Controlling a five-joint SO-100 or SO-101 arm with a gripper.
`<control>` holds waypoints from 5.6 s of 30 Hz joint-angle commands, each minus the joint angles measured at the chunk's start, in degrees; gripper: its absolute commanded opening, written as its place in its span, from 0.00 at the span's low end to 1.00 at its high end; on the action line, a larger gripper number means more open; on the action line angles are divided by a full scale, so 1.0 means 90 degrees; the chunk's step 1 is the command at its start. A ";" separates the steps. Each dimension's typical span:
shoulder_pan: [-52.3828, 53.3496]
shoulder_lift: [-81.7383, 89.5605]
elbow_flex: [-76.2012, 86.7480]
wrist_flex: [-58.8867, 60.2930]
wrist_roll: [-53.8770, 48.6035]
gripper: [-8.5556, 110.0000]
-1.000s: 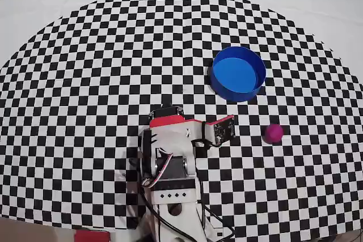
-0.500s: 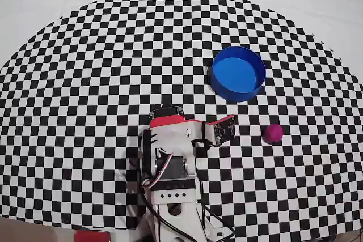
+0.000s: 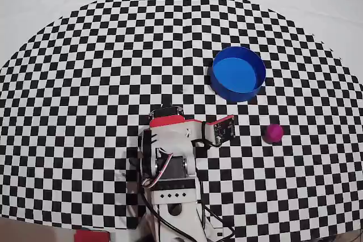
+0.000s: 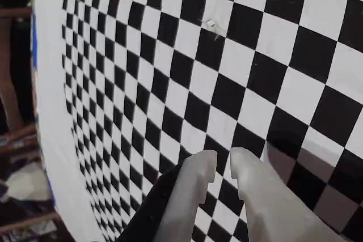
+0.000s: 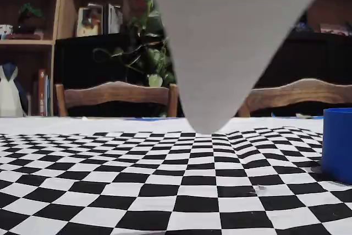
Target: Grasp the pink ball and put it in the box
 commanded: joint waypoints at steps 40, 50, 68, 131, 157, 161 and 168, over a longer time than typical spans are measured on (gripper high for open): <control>0.0420 -0.0303 0.0049 -0.2090 0.0039 0.16; 0.0439 -0.0361 0.0010 -0.3086 -0.0703 0.26; 0.0469 -0.0371 0.0049 -0.3262 -0.6855 0.29; 0.3174 -0.0645 0.0049 -0.3994 -0.9189 0.29; 0.4570 -0.0732 0.0049 -0.4131 -0.9141 0.29; 0.5059 -0.0801 0.0049 -0.4131 -0.9150 0.29; 0.5645 -0.0801 0.0049 -0.4102 -0.9131 0.29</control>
